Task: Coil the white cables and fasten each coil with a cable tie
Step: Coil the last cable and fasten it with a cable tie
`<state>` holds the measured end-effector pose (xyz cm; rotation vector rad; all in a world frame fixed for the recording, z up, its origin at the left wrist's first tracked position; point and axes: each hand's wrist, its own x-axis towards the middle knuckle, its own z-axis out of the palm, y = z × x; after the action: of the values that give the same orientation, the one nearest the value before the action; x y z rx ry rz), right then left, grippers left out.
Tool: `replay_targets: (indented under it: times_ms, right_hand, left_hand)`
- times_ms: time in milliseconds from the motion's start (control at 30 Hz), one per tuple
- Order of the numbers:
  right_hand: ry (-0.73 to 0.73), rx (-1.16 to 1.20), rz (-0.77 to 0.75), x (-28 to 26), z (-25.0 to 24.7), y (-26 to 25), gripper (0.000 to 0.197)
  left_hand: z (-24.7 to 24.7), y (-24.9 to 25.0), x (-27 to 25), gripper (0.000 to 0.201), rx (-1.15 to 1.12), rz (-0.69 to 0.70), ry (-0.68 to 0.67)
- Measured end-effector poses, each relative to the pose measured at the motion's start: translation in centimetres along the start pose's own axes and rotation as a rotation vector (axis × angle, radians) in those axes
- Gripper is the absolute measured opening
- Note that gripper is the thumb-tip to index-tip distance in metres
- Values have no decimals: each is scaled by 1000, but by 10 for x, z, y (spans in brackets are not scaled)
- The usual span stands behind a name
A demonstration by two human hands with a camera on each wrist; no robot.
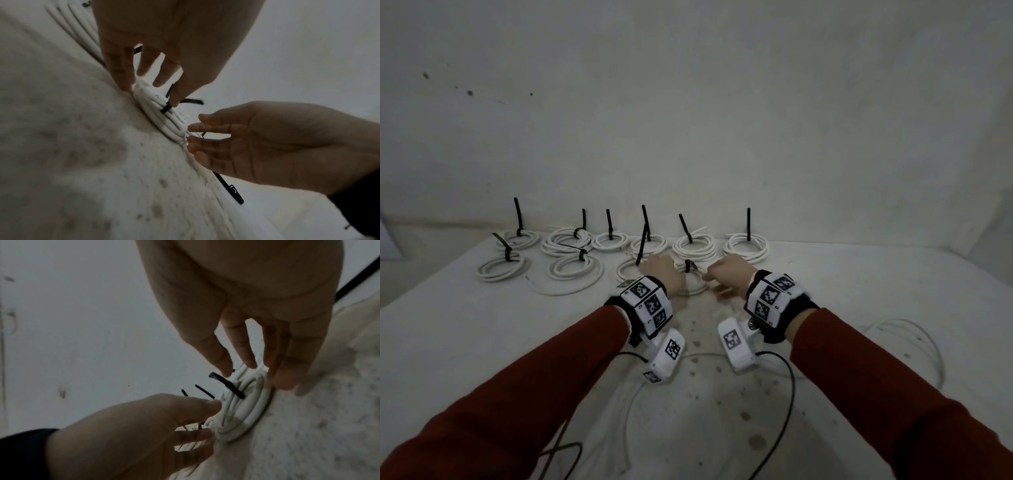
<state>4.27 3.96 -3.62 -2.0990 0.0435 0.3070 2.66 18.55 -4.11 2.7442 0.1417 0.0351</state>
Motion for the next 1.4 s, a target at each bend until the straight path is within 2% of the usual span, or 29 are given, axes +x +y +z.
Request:
replay_targets:
  times_ms: [67,133,167,233,300,333,433,500,567,633,733,833,1000,1100,1200,1300,1400]
  right_hand:
    - [-51,-151,-84,-25,-11,1,8]
    - [-161,-406,-143,-52,-25,9,23]
    - [-231,-549,-142,-65,-31,13,29]
    - [-364,-790,-97,-86,-40,23,38]
    - [-441,-937,-47,-100,-42,33,41]
    - [-451,-998,-49,-105,-41,36,39]
    - [-421,-1140,-92,-115,-38,42,32]
    - [-367,-1110,-152,-123,-42,36,30]
    - [-261,-927,-265,-130,-52,26,20]
    - [-143,-725,-389,-139,-64,11,11]
    - [26,-507,-535,-145,-81,-7,15]
    - [90,-335,-585,-145,-100,-16,18]
    - [292,-527,-663,-145,-117,-18,31]
    - [385,-686,-599,-142,-129,-18,28]
    - [410,-782,-519,-141,-141,-13,21]
    - [367,-652,-555,-142,-145,-6,31]
    - [382,-534,-609,-139,-145,-5,37]
  left_hand:
    - [-4,0,-11,28,-40,99,141]
    - [-9,2,-27,15,-63,261,165]
    - [-11,3,-37,13,-54,357,109]
    - [-14,7,-59,15,-31,544,-105]
    - [-13,15,-78,25,37,635,-315]
    - [-10,19,-85,31,72,651,-379]
    - [0,31,-98,43,147,652,-476]
    - [3,38,-103,42,173,656,-473]
    - [-2,41,-105,33,93,669,-388]
    - [-16,40,-105,27,-53,680,-223]
    - [-50,33,-102,29,-230,678,50]
    - [-87,22,-102,31,-337,631,257]
    - [-134,-5,-100,30,-461,515,493]
    - [-151,-25,-97,29,-477,464,582]
    - [-153,-43,-95,28,-474,423,596]
    - [-146,-55,-95,24,-497,407,568]
    - [-134,-60,-93,28,-467,348,553]
